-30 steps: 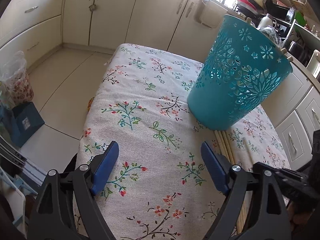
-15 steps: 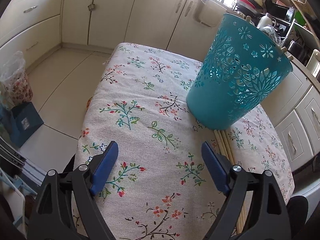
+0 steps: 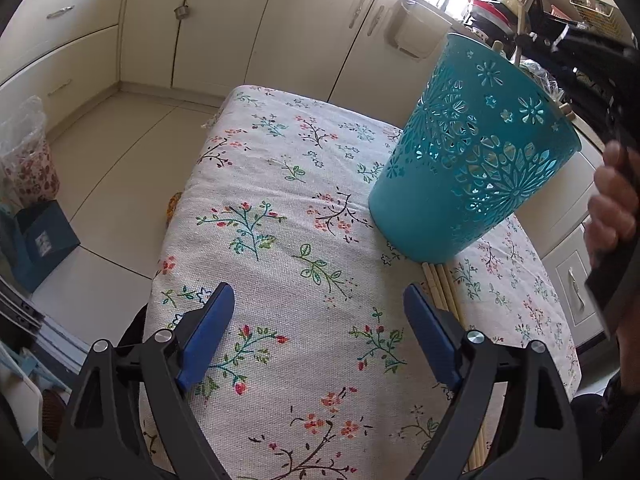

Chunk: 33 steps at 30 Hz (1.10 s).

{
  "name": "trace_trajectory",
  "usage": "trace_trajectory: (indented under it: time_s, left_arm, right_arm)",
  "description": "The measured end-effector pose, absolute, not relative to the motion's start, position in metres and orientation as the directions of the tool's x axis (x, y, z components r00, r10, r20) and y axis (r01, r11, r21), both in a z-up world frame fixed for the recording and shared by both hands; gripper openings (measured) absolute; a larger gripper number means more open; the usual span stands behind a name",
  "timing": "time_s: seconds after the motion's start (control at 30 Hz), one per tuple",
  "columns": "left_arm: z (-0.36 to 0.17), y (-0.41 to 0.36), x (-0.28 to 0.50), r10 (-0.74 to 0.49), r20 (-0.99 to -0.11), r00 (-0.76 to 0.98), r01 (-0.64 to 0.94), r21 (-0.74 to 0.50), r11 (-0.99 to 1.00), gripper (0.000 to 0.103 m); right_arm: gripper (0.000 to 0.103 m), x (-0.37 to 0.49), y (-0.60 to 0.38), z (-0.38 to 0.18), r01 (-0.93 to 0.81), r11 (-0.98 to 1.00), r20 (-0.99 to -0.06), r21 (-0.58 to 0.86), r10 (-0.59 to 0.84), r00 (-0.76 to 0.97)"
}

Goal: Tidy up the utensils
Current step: 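Lift the held stick with the right tool into the teal cup and release, then return the right tool to the sticks and close on another stick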

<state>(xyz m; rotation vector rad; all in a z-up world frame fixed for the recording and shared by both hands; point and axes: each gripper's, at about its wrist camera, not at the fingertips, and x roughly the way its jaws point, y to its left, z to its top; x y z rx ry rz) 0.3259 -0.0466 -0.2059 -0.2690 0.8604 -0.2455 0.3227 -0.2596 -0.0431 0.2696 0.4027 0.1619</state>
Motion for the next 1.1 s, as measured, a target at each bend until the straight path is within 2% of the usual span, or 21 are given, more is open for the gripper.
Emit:
trace_trajectory:
  time_s: [0.33,0.4,0.57,0.63,1.1]
  left_arm:
    - [-0.206,-0.048,0.326,-0.309,-0.715,0.627,0.103,-0.317,0.943,0.083]
    - [-0.206,-0.047,0.326,-0.311,-0.713,0.628,0.102,-0.321,0.942,0.083]
    - [-0.206,-0.047,0.325,-0.310,-0.713,0.629,0.102,-0.320,0.942,0.083]
    - [-0.206,-0.047,0.325,-0.307,-0.714,0.629,0.100,-0.317,0.943,0.083]
    - [-0.206,-0.045,0.325,-0.306,-0.714,0.629,0.099,-0.317,0.943,0.084]
  right_arm:
    - [0.011,0.232,-0.274,-0.057,-0.115,0.946,-0.361,0.302,0.225,0.905]
    - [0.011,0.216,-0.275,-0.073,-0.095,0.941,-0.395,0.325,0.226,0.890]
    - [0.013,0.201,-0.274,-0.148,0.003,0.934,-0.605,0.358,0.230,0.762]
    - [0.012,0.210,-0.270,-0.162,0.006,0.930,-0.658,0.368,0.256,0.708]
    - [0.012,0.246,-0.235,-0.188,-0.036,0.964,-0.774,0.263,0.233,0.589]
